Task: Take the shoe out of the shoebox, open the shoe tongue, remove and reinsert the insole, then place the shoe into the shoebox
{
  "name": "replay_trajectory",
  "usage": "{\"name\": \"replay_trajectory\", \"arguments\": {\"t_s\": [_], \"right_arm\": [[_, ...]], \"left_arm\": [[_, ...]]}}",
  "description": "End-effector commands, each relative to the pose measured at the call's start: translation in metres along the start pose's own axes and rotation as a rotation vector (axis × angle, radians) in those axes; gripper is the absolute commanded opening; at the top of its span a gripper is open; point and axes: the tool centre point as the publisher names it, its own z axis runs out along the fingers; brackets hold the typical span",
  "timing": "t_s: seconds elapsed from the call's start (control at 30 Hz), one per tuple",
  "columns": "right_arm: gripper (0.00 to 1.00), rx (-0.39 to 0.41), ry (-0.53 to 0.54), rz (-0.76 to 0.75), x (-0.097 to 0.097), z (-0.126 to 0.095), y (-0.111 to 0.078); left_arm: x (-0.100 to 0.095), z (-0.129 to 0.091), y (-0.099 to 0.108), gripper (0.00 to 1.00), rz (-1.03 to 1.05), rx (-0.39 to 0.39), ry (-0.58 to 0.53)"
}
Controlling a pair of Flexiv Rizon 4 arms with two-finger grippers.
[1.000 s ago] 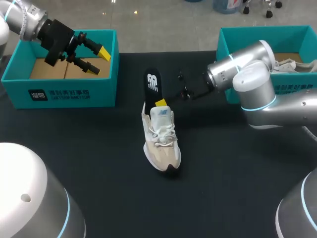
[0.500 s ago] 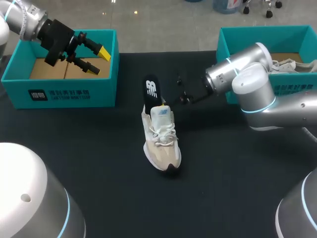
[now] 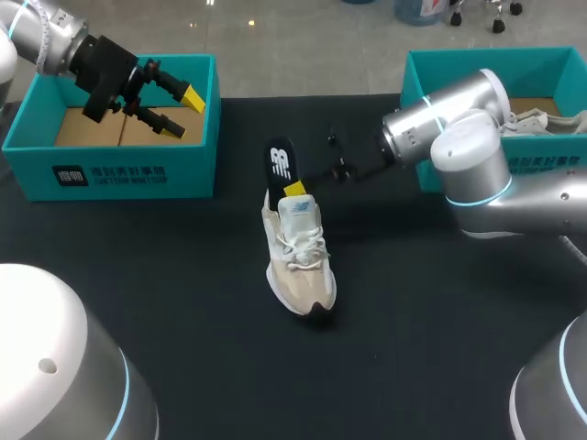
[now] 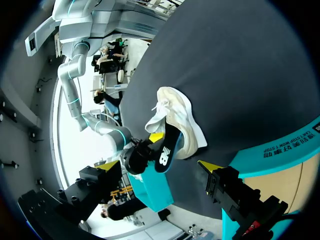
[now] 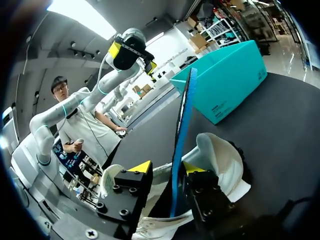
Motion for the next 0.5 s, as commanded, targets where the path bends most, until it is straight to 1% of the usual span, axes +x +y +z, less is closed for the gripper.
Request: {"name": "replay_trajectory", "arguments": {"t_s": [0.03,0.07,0.17,0.27,0.5], "right_arm": [[0.29,0.006,0.003,-0.004,-0.003,0.003,0.005],[0.24,0.007,0.005,-0.006,-0.004,0.004,0.005],[0.0,0.013,0.017,-0.006,-0.005,0.005,0.006],[0.0,0.027,0.032,0.009,-0.006,0.006,0.002],[0.0,0.059,0.054,0.048,-0.005,0.008,-0.014]], "left_arm": [[0.0,0.0,0.0,1.0,0.001,0.001,0.003],[0.0,0.0,0.0,1.0,0.001,0.001,0.003],[0.0,0.0,0.0,1.0,0.001,0.001,0.003],[0.0,0.0,0.0,1.0,0.001,0.001,0.003],[0.0,0.0,0.0,1.0,0.001,0.001,0.003]]}}
